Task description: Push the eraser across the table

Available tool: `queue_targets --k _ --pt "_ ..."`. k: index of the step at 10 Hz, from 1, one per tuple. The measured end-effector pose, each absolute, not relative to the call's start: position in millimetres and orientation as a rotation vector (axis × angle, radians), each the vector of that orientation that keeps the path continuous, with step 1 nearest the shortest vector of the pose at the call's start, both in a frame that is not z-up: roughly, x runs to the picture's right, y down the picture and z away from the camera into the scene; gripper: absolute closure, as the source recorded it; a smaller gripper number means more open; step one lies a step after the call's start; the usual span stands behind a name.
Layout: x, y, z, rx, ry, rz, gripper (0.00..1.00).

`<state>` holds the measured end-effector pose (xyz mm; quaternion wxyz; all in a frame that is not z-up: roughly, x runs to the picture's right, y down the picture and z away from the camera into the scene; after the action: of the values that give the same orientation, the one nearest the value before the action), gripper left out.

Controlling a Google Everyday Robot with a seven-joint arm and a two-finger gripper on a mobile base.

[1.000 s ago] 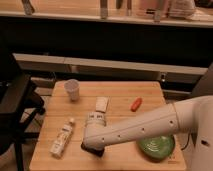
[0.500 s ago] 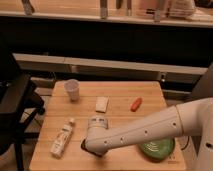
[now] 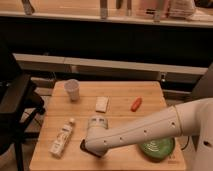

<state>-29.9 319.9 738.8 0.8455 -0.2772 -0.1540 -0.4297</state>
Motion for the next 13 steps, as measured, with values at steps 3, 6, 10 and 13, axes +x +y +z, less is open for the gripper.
queue_targets --k 3,6,10,13 --pt "-57.6 312.5 745.7 -0.552 -0.367 -0.970 0.99" --pt "-66.7 311.4 746.8 -0.543 -0.379 -0.983 0.99" --pt "-84.6 294.8 754.5 -0.524 -0.384 -1.037 0.99" --pt "-86.3 297.3 750.6 -0.524 -0.384 -1.052 0.99"
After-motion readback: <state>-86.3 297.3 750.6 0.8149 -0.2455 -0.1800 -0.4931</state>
